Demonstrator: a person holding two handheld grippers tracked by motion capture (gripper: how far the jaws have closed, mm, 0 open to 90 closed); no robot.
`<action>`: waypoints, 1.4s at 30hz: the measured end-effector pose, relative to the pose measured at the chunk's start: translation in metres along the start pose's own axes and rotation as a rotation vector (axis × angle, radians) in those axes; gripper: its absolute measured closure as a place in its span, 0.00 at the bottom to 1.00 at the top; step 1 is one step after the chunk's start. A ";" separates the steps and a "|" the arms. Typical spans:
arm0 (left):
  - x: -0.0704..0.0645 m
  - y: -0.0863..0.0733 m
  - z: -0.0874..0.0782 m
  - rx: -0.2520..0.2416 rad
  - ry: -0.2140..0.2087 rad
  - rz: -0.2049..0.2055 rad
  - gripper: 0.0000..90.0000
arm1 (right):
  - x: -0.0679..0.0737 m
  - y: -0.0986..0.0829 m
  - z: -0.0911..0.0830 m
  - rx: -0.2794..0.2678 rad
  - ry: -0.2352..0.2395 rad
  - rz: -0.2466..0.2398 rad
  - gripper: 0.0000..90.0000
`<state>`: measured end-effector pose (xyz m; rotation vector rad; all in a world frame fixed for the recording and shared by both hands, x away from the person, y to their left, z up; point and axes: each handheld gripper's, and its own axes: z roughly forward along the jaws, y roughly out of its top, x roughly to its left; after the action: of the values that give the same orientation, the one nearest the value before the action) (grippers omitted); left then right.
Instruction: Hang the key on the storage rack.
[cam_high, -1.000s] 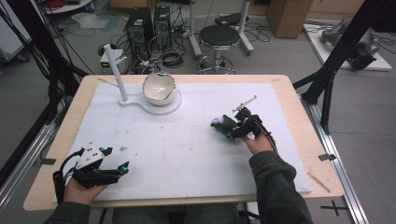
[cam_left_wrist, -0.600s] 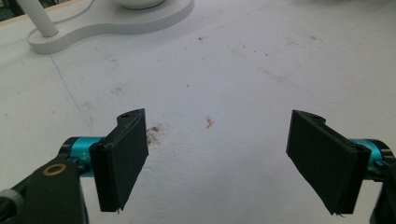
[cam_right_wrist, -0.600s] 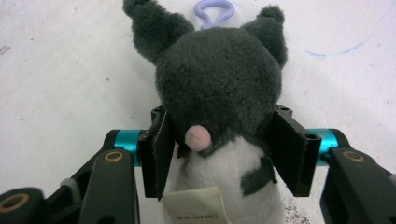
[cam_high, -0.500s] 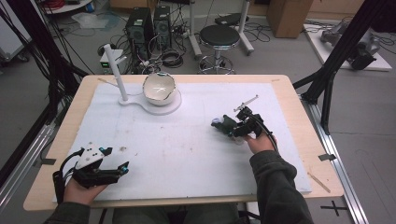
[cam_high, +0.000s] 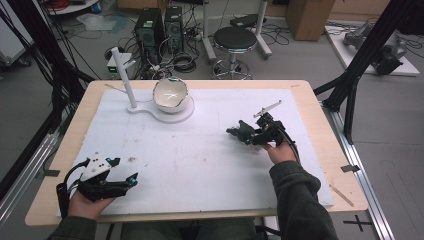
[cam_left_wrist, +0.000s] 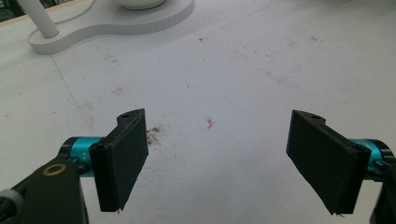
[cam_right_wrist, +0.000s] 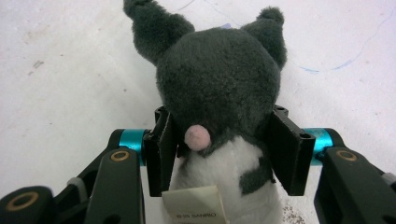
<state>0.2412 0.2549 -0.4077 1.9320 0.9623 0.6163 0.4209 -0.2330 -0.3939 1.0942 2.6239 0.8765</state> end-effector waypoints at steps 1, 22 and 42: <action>0.000 0.000 0.000 -0.002 -0.001 -0.002 0.23 | 0.000 0.000 -0.001 -0.002 0.005 0.002 0.53; 0.000 0.000 0.000 -0.003 -0.001 -0.002 0.23 | 0.017 0.021 -0.017 -0.077 0.087 -0.052 0.53; 0.000 0.000 0.000 -0.002 0.000 0.000 0.23 | 0.032 0.043 -0.022 -0.119 0.144 -0.089 0.53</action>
<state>0.2414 0.2551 -0.4073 1.9300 0.9610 0.6166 0.4157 -0.1965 -0.3489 0.9098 2.6697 1.1142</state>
